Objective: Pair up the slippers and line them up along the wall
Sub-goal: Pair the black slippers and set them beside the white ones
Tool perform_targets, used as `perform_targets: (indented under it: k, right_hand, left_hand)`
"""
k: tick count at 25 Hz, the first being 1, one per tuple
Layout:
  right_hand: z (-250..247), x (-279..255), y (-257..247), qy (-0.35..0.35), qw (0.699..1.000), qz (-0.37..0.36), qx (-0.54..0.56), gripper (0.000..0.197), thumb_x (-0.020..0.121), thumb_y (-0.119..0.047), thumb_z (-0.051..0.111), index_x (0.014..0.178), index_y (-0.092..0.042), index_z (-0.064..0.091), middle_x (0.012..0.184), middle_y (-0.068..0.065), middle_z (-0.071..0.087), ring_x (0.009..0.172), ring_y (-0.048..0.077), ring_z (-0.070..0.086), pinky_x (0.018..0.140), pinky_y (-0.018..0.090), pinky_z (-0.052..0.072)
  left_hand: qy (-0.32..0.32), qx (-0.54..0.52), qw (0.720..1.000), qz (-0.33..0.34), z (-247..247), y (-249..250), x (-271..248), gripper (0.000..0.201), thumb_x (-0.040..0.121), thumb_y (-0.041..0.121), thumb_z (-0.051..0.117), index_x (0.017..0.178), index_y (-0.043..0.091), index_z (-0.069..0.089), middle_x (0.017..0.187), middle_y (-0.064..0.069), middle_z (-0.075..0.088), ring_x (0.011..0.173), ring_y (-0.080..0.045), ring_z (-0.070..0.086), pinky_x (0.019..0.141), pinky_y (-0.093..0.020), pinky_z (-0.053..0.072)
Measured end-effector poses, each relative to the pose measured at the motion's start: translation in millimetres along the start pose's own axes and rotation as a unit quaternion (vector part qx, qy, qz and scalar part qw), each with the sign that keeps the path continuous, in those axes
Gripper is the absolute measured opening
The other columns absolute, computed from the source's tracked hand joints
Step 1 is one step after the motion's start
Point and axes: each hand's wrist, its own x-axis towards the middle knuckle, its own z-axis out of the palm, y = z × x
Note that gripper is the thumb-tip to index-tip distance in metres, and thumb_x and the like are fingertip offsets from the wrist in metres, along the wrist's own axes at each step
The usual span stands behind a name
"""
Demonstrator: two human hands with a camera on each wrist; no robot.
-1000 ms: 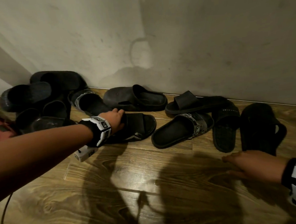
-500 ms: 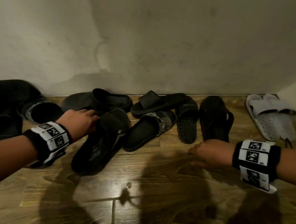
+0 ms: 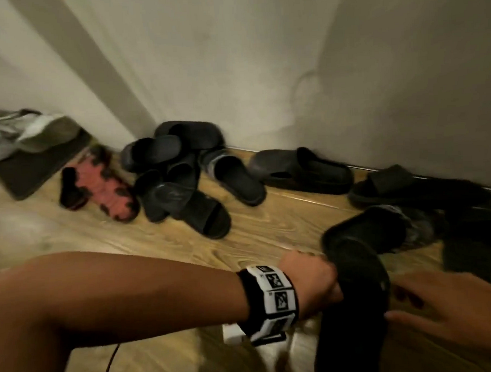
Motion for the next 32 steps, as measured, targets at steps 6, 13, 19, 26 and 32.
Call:
perform_targets:
  k: [6, 13, 19, 26, 32]
  right_hand:
    - [7, 61, -48, -0.043, 0.998, -0.041, 0.015, 0.057, 0.078, -0.083, 0.028, 0.116, -0.047, 0.049, 0.109, -0.023, 0.060, 0.096, -0.003, 0.057, 0.083, 0.023, 0.050]
    - [-7, 94, -48, -0.029, 0.993, 0.044, -0.106, 0.026, 0.096, -0.054, 0.033, 0.103, -0.040, 0.053, 0.081, -0.016, 0.053, 0.071, -0.001, 0.055, 0.048, 0.016, 0.030]
    - [-29, 89, -27, 0.047, 0.989, 0.100, -0.102, 0.026, 0.094, -0.050, 0.035, 0.074, -0.036, 0.043, 0.068, -0.012, 0.051, 0.072, 0.004, 0.061, 0.049, 0.022, 0.028]
    - [-39, 65, -3, 0.058, 0.972, 0.156, -0.167, 0.026, 0.095, -0.038, 0.042, 0.081, -0.024, 0.058, 0.085, 0.002, 0.070, 0.081, 0.024, 0.068, 0.059, 0.033, 0.038]
    - [-66, 1, 72, 0.113, 0.947, 0.240, -0.182, 0.029, 0.095, -0.036, 0.041, 0.083, -0.016, 0.059, 0.083, 0.009, 0.070, 0.079, 0.032, 0.068, 0.058, 0.034, 0.037]
  left_hand:
    - [0.009, -0.009, 0.999, -0.030, 1, -35, -27, 0.034, 0.093, 0.038, 0.046, 0.104, 0.009, 0.063, 0.109, -0.012, 0.067, 0.095, -0.032, 0.067, 0.069, -0.034, 0.046]
    - [0.076, -0.006, 0.997, 0.028, 1, -62, -8, 0.044, 0.095, 0.049, 0.037, 0.102, 0.012, 0.060, 0.104, -0.011, 0.066, 0.087, -0.032, 0.067, 0.060, -0.034, 0.042]
    - [0.098, 0.061, 0.959, -0.260, -4, -188, 5, 0.036, 0.095, 0.029, 0.042, 0.129, 0.015, 0.044, 0.129, -0.017, 0.050, 0.116, -0.036, 0.052, 0.091, -0.044, 0.043]
    - [0.039, -0.047, 0.875, -0.481, -7, -254, 17, 0.036, 0.100, 0.005, 0.032, 0.132, -0.006, 0.047, 0.137, -0.029, 0.050, 0.129, -0.044, 0.047, 0.113, -0.050, 0.032]
    - [0.109, -0.143, 0.949, -0.260, -89, -160, 45, 0.035, 0.086, 0.017, 0.067, 0.116, -0.002, 0.063, 0.116, -0.026, 0.066, 0.107, -0.038, 0.063, 0.095, -0.042, 0.049]
